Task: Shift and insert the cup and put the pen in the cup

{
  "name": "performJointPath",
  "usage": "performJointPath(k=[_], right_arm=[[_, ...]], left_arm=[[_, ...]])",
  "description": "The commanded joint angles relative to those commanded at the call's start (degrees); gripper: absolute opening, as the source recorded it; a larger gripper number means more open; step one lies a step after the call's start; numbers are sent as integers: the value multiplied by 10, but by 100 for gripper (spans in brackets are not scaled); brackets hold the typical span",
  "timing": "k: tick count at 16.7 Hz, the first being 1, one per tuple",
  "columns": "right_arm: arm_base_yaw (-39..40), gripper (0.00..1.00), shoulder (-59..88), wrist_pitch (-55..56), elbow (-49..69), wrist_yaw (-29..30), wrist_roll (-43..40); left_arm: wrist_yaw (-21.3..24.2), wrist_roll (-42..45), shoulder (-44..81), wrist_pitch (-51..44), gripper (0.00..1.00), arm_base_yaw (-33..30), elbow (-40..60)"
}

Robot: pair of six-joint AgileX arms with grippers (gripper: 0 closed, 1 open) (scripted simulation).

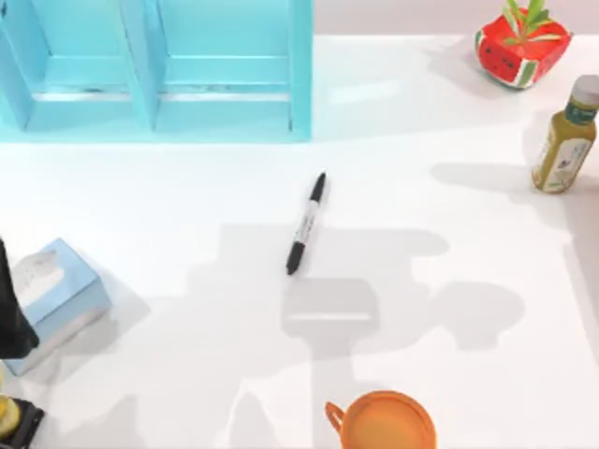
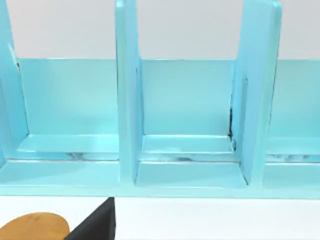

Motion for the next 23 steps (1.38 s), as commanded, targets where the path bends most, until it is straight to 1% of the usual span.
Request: performJointPath(k=[2,6,9,15,21,23], right_arm=[[48,0,37,22,14,0,52],[172,0,118,78,43,0,173],[227,0,157,109,55,0,227],[233,0,162,115,52,-1,234],[235,0,176,201,-14,0,235],[236,0,180,208,-20,0,235]], left_arm=[[0,0,0,0,100,0,0],[0,0,0,0,100,0,0],[0,0,0,0,100,0,0],[0,0,0,0,100,0,0],[0,0,0,0,100,0,0],[0,0,0,0,100,0,0]])
